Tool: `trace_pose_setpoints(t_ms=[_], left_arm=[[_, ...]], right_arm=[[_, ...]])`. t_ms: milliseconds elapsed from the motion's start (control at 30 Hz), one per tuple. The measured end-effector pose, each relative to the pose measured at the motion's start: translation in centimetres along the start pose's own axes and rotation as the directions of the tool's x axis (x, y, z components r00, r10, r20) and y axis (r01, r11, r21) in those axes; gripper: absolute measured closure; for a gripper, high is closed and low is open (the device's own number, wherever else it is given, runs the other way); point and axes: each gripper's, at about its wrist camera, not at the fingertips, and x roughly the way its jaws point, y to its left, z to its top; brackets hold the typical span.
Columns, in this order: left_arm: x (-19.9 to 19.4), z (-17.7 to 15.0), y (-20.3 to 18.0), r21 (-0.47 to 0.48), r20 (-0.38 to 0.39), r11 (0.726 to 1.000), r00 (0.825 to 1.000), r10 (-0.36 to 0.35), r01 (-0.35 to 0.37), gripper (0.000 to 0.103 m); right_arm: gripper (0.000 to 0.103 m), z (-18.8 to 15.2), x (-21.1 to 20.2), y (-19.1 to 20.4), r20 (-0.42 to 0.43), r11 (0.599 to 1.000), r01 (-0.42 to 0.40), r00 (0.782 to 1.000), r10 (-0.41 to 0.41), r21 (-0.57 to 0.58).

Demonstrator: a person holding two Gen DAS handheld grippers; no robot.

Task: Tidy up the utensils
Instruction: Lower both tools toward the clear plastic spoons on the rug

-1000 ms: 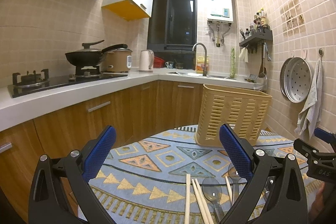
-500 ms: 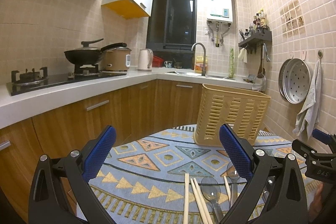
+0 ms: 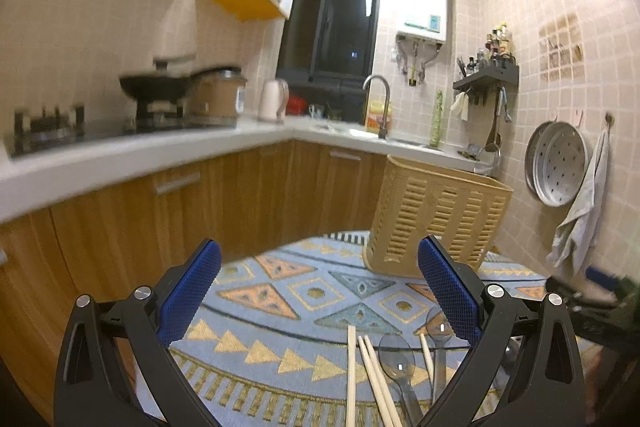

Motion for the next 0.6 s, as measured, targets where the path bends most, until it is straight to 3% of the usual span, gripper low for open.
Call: trace_pose_setpoints(t_ms=[67,167,233,267,333,400,433,533,600], left_arm=[[0.5,0.2,1.1,-0.043,-0.05,0.999,0.998,-0.032,0.029,0.008],[1.6,0.6,2.0,-0.052,-0.154,0.997,0.986,-0.069,0.062,0.008],[2.8,0.8,1.9,-0.028,-0.259,0.996,0.961,-0.094,0.09,0.011],[3.4,0.7,2.0,-0.011,-0.305,0.995,0.947,-0.101,0.102,0.017],[4.4,0.3,1.6,0.025,-0.397,0.992,0.912,-0.107,0.127,0.027],[5.5,-0.3,1.3,0.029,-0.492,0.986,0.861,-0.131,0.166,0.033],[5.9,-0.7,1.3,0.009,-0.519,0.982,0.84,-0.158,0.191,0.033],[6.7,-1.2,0.7,-0.097,-0.592,0.95,0.75,-0.295,0.296,0.041],[7.4,-1.7,-0.2,-0.115,-0.625,0.939,0.711,-0.322,0.324,0.041]], right_arm=[[0.007,0.1,0.9,0.2,-0.059,1.0,0.013,0.998,-0.014,-0.012],[0.007,0.0,0.8,0.2,-0.066,1.0,-0.015,0.998,0.014,-0.012],[0.007,0.1,1.0,0.2,-0.107,0.999,-0.035,0.994,0.035,0.0],[0.007,0.3,1.3,0.2,-0.14,0.999,-0.052,0.989,0.052,0.005],[0.007,0.8,1.8,-0.2,-0.205,0.996,-0.081,0.975,0.084,0.023],[0.007,1.4,2.3,-0.5,-0.255,0.994,-0.103,0.961,0.107,0.028],[0.009,1.6,2.4,-0.5,-0.276,0.994,-0.109,0.955,0.111,0.023],[0.022,2.3,3.3,-0.8,-0.344,0.991,-0.133,0.93,0.132,0.02],[0.027,2.6,4.2,-1.4,-0.404,0.985,-0.164,0.899,0.171,0.051]])
